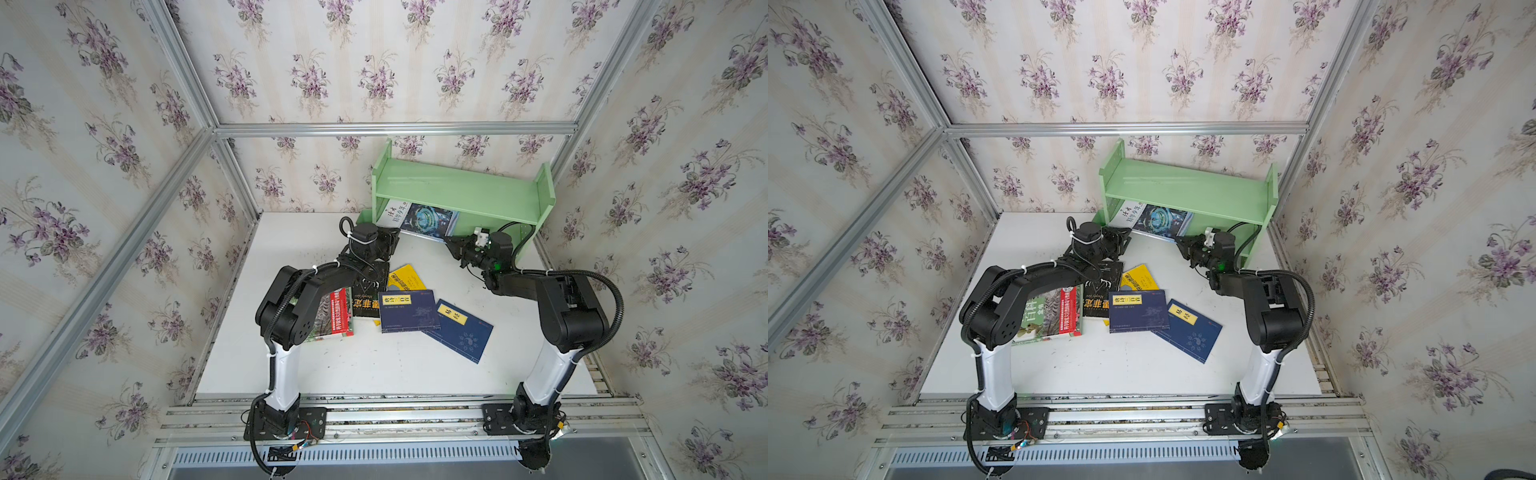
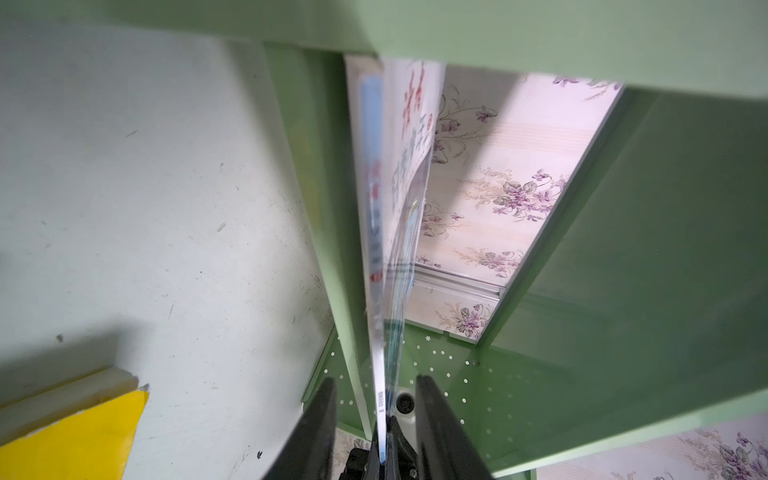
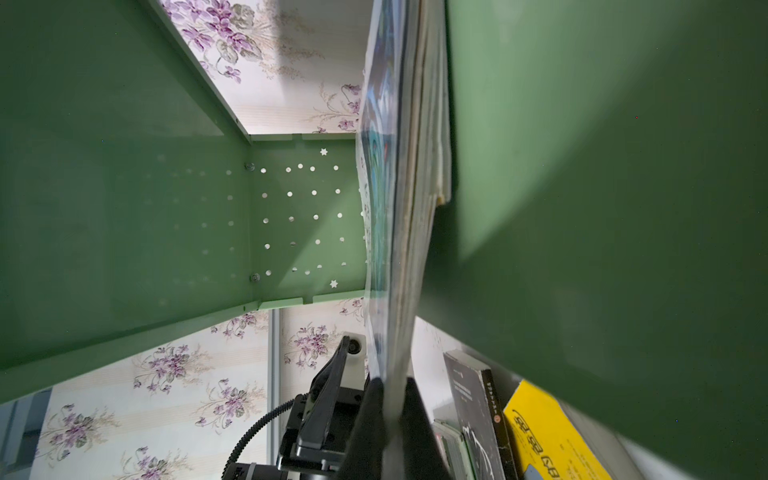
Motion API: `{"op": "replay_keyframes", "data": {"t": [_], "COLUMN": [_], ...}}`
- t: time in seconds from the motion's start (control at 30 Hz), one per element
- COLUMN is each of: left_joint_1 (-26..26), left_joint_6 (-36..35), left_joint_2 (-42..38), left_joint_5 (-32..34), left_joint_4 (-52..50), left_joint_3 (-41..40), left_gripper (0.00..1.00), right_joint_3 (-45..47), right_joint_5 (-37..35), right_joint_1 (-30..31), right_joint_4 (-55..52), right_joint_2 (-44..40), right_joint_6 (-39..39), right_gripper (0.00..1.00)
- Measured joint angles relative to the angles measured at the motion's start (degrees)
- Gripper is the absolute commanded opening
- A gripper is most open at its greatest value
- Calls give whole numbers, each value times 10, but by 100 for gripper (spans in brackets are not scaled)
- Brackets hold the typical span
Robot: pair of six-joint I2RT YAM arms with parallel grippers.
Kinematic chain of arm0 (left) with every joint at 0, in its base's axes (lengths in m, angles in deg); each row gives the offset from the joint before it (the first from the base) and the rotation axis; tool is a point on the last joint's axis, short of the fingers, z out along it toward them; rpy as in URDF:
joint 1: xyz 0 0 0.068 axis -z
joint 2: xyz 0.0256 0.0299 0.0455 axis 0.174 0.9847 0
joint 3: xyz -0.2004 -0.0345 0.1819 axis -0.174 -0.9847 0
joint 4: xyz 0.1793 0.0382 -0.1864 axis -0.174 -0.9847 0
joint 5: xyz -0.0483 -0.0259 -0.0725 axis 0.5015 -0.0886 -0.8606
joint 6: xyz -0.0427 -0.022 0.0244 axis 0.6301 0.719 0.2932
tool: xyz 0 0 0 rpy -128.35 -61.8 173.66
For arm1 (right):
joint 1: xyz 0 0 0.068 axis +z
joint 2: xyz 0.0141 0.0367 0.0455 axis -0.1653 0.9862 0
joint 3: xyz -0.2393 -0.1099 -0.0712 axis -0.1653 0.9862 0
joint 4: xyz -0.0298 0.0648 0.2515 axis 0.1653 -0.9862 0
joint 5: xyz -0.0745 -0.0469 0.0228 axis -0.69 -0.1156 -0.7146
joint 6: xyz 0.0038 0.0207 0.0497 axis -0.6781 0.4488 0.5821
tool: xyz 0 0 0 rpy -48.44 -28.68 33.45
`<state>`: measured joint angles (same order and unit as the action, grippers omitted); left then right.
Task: Stacking books/files
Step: Place the book at the bookshelf.
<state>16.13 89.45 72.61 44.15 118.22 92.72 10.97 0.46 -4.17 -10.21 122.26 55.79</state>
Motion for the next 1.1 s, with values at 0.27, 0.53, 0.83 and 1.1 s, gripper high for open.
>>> {"op": "replay_keyframes", "data": {"t": [0.27, 0.53, 0.83, 1.1], "left_joint_1": [-23, -70, -91, -96], "left_joint_6": [-12, -50, -94, -109], "left_joint_2": [-40, -130, -174, -172], "left_joint_5": [-26, -39, -42, -54], "left_joint_4": [-27, -67, -120, -130], "left_joint_3": [-34, -131, -163, -164], "left_gripper": [46, 50, 51, 51], "right_joint_3": [-9, -24, -24, -8], "right_joint_5": [-15, -11, 5, 20], "right_joint_1": [0, -1, -1, -7], "right_joint_4": [6, 7, 10, 24], "right_joint_2": [19, 30, 36, 31], "right_joint_6": [-30, -47, -62, -66], "right_gripper": [0, 1, 0, 0]}}
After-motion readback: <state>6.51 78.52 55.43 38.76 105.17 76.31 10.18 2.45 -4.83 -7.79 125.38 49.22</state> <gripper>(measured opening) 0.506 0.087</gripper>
